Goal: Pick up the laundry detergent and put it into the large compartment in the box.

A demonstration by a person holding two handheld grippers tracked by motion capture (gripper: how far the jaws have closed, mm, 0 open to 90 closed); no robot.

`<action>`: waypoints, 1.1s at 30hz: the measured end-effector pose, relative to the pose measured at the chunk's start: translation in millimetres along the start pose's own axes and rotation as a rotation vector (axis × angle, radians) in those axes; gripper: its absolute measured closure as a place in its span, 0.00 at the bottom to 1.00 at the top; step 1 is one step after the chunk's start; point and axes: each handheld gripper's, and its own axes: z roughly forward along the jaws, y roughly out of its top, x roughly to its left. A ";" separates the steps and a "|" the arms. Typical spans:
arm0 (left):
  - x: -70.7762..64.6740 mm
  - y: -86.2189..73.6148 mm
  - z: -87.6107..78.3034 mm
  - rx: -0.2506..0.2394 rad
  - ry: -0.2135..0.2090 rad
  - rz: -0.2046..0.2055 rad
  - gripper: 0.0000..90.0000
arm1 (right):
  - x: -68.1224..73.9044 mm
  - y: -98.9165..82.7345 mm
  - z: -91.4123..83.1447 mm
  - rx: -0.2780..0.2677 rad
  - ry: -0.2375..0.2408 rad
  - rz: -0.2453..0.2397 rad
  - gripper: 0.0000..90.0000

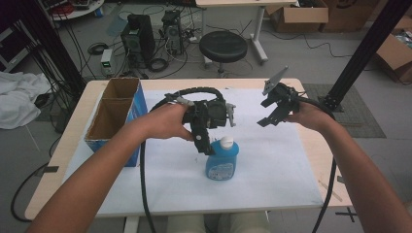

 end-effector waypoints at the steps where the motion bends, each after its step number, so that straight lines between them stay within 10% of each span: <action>1: -0.1 1.7 1.6 0.005 -0.001 -0.003 0.22 | 0.0 0.1 -0.2 0.000 -0.001 0.002 0.19; 33: 6.6 31.4 56.7 0.102 -0.055 0.025 0.22 | 0.3 0.5 1.7 0.008 0.002 -0.002 0.19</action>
